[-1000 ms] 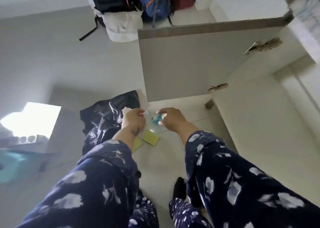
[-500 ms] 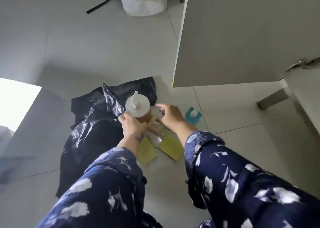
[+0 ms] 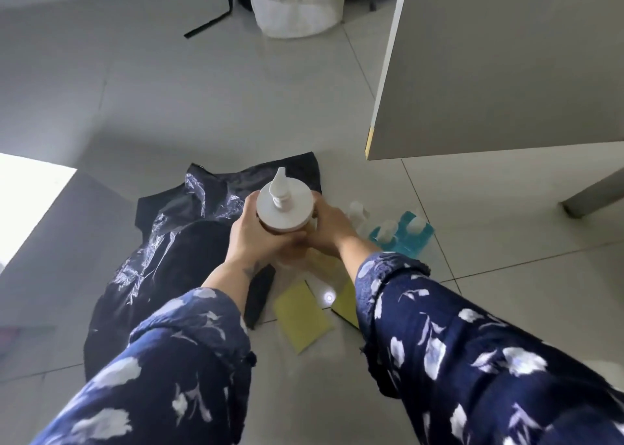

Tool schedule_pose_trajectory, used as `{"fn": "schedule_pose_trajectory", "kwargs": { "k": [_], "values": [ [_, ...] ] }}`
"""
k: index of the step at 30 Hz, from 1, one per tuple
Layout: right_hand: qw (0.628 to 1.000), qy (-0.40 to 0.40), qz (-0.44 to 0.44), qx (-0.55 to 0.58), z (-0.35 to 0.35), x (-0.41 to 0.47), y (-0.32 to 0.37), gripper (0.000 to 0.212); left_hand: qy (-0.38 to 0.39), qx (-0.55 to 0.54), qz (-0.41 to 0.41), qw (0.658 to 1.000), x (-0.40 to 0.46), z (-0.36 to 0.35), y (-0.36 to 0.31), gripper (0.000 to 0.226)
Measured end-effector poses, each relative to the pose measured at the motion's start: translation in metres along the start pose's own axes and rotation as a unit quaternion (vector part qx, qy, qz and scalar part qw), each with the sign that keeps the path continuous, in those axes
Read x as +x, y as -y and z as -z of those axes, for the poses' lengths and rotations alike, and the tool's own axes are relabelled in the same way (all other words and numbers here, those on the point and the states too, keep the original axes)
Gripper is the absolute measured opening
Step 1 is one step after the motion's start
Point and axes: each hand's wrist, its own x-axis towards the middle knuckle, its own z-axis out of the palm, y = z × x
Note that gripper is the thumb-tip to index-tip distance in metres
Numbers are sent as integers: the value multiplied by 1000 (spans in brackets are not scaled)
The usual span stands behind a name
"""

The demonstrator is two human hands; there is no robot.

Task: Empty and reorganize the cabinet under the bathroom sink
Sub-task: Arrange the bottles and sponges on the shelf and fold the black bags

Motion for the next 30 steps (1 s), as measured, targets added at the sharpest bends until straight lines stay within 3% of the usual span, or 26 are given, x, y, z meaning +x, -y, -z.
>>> {"fn": "schedule_pose_trajectory", "kwargs": {
  "k": [5, 7, 11, 16, 21, 30],
  "values": [
    [996, -31, 9, 77, 19, -13, 13, 82, -19, -6, -14, 1000, -5, 2, -24, 88],
    [995, -48, 21, 84, 39, -23, 24, 90, -27, 5, -37, 999, -9, 4, -45, 85],
    [994, -87, 24, 67, 72, -53, 33, 86, -14, 31, -79, 996, -29, -1, -83, 85],
    [992, -120, -10, 35, 103, -97, 25, 96, 21, 72, -131, 989, -53, -16, -119, 88],
    [982, -170, -35, 72, 143, -139, 14, 96, 64, 68, -184, 978, -70, -43, -163, 90],
    [924, -321, -86, 187, 236, -227, -14, 110, 175, 7, -287, 942, -104, -119, -274, 92]
  ]
}}
